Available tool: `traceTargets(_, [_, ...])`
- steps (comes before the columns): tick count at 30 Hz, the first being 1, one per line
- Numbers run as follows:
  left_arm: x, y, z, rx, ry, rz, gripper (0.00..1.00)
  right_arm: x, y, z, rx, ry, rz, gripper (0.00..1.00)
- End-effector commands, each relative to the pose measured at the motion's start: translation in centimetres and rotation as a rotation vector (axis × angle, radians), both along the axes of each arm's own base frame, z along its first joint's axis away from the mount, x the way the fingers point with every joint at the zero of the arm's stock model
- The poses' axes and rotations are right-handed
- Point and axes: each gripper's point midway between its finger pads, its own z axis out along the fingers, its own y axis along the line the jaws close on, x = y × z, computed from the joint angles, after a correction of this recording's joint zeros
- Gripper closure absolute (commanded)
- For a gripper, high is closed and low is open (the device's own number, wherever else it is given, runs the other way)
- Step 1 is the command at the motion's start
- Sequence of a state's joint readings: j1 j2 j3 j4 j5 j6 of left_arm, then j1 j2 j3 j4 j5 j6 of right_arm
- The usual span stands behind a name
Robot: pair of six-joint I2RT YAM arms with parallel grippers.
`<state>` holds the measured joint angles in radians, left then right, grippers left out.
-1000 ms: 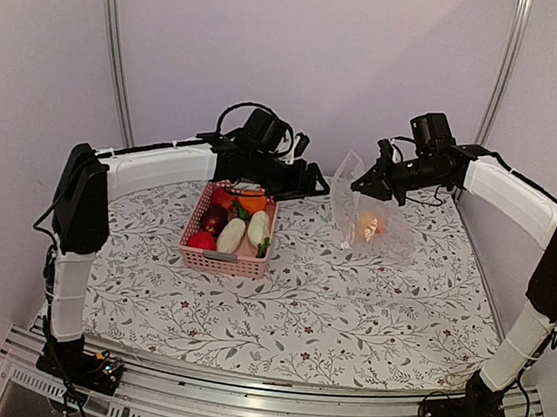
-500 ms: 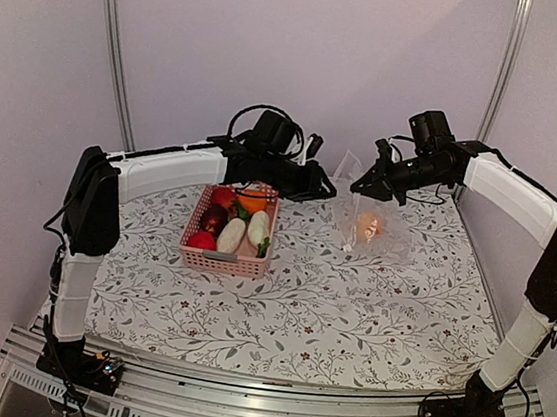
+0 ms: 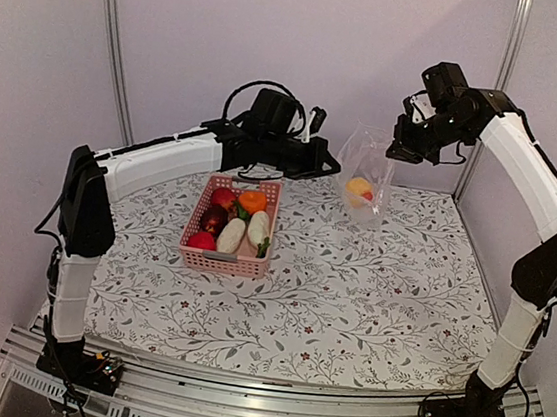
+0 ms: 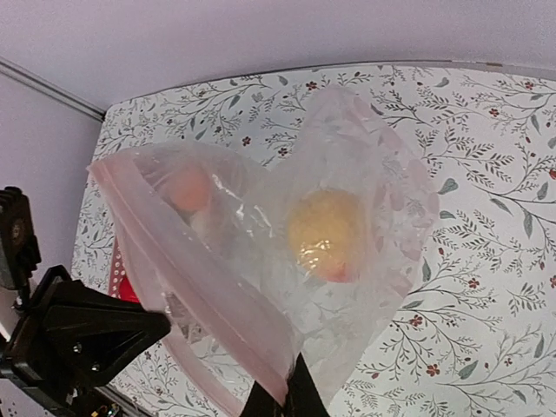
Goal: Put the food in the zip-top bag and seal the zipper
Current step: Adjust the zipper food storage bag at the center of the board.
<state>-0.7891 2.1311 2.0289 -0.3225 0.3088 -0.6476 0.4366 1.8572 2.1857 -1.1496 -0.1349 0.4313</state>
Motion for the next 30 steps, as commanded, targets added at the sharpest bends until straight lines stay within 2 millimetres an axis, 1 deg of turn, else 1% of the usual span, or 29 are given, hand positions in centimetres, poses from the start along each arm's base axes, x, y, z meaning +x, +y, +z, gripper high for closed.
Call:
traceTargets(1, [-0.7,0.3,3.4,-0.029,-0.048,0.014,1.00,-0.5,-3.6,-2.8,-0.181,0.057,-0.071,1.00])
traceTargets(4, [-1.6,-0.8,4.9,-0.091,-0.075,-0.050,1.00,-0.8,-2.4,-3.9,-0.135,0.088,-0.034,1.00])
traceTargets(6, [-2.4,-1.5,6.1,-0.118,-0.109,-0.095,1.00,-0.7,-2.2,-4.4,-0.129,0.096,-0.035,1.00])
traceTargets(11, [-3.7,-1.9,8.0,-0.138,-0.182,-0.141,1.00,-0.3,-1.7,-3.4,-0.094,0.066,-0.032,1.00])
traceTargets(13, [-4.2,-2.0,9.3,-0.145,-0.232,-0.144,1.00,-0.4,-1.3,-2.8,-0.077,0.053,-0.021,1.00])
traceTargets(14, [-4.1,-1.9,9.5,-0.138,-0.246,-0.125,1.00,-0.3,-1.2,-2.7,-0.070,0.048,-0.021,1.00])
traceTargets(15, [-3.6,-1.8,8.9,-0.119,-0.236,-0.097,1.00,-0.3,-0.9,-2.1,-0.062,0.027,-0.014,1.00])
traceTargets(17, [-2.0,-1.2,7.0,-0.065,-0.188,-0.024,1.00,-0.3,-0.9,-1.3,-0.065,-0.005,-0.017,1.00])
traceTargets(18, [-1.2,-0.6,6.6,-0.044,-0.170,0.018,1.00,-0.3,-1.0,-0.8,-0.061,-0.017,-0.021,1.00])
traceTargets(19, [-0.8,-0.2,6.7,-0.039,-0.170,0.043,1.00,-0.2,-1.2,-0.5,-0.068,-0.028,-0.032,1.00])
traceTargets(22, [0.1,0.6,8.1,-0.060,-0.198,0.088,1.00,0.1,-2.4,0.1,-0.098,-0.051,-0.071,1.00])
traceTargets(23, [0.2,0.6,8.6,-0.075,-0.201,0.082,0.89,0.2,-2.8,0.4,-0.096,-0.057,-0.077,1.00])
traceTargets(24, [0.2,0.7,8.9,-0.089,-0.204,0.072,0.73,0.4,-3.4,0.5,-0.111,-0.068,-0.092,1.00])
traceTargets(25, [0.1,0.7,9.2,-0.097,-0.209,0.061,0.61,0.6,-4.2,0.8,-0.126,-0.078,-0.115,1.00])
traceTargets(26, [0.0,0.8,9.5,-0.099,-0.220,0.052,0.52,0.8,-4.8,1.0,-0.132,-0.087,-0.129,1.00])
traceTargets(28, [-0.6,1.2,10.2,-0.088,-0.250,0.036,0.39,1.3,-6.3,1.8,-0.143,-0.109,-0.163,1.00])
traceTargets(30, [-0.8,2.4,10.2,-0.046,-0.274,0.055,0.31,2.0,-8.2,2.8,-0.152,-0.137,-0.210,1.00])
